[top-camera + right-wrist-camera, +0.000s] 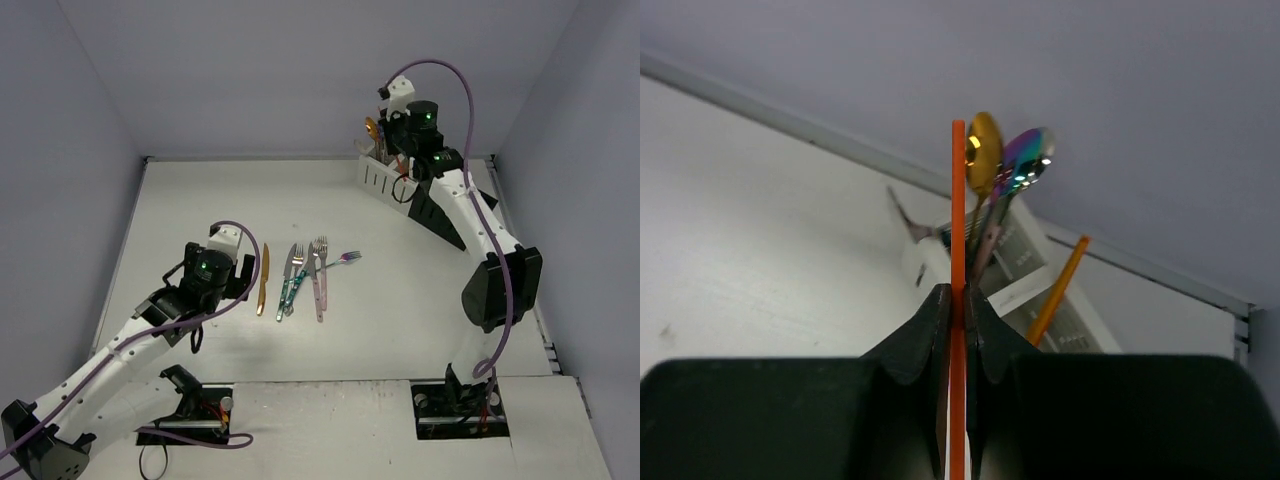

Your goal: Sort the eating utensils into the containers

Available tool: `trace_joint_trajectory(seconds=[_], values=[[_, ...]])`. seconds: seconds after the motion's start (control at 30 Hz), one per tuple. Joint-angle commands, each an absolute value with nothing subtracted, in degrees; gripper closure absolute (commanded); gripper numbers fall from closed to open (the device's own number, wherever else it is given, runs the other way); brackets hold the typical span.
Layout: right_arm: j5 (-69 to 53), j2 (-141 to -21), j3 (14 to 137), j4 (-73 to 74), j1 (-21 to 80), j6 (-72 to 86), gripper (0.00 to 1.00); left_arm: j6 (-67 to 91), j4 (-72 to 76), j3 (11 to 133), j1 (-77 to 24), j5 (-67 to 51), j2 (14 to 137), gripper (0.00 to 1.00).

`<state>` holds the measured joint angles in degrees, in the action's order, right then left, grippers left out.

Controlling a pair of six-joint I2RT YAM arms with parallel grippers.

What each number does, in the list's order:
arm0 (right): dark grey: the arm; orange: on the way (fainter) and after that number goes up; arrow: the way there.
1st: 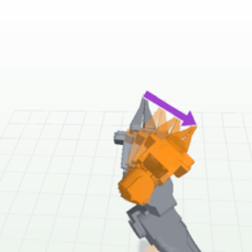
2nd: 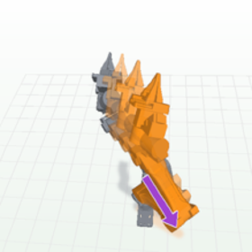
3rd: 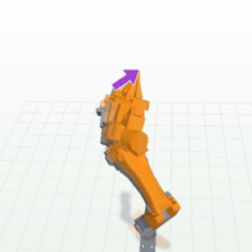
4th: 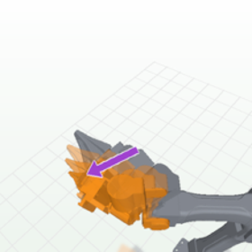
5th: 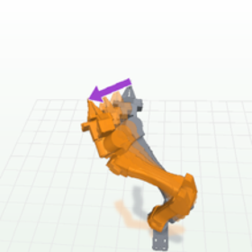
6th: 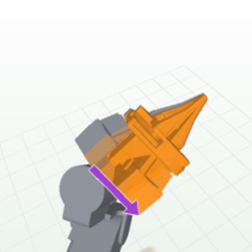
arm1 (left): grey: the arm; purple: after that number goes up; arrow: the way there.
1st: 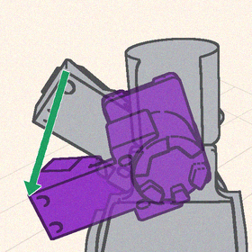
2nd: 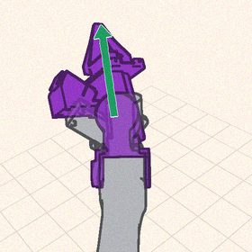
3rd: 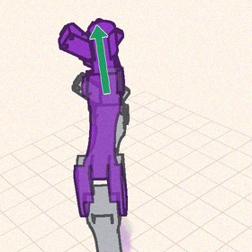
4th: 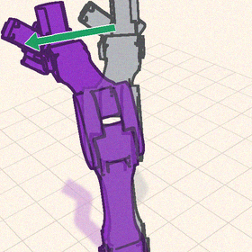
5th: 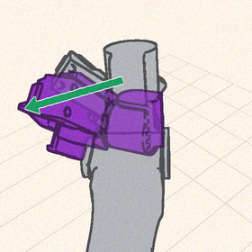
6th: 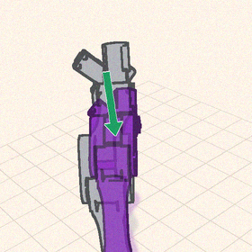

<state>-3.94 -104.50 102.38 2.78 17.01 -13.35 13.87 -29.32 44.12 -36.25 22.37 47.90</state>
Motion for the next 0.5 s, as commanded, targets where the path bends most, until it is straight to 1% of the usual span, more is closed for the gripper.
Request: trace_joint_trajectory(seconds=[0.0, 0.07, 0.2, 0.47], values=[[1.16, -100.13, 94.97, -23.81, 13.63, -13.80, 1.00, 13.54, -27.69, 46.76, -35.95, 23.55, 48.05, 0.16], [3.16, -100.65, 92.72, -29.89, 12.39, -13.44, 1.00, 13.54, -27.60, 46.67, -35.95, 23.64, 48.08, 0.16], [3.24, -103.45, 90.36, -38.49, 10.67, -12.82, 1.00, 13.54, -27.44, 46.60, -36.02, 23.98, 48.66, 0.16], [2.31, -108.75, 86.81, -50.10, 9.17, -12.42, 1.00, 13.20, -26.89, 46.07, -36.04, 24.17, 49.54, 0.16]])
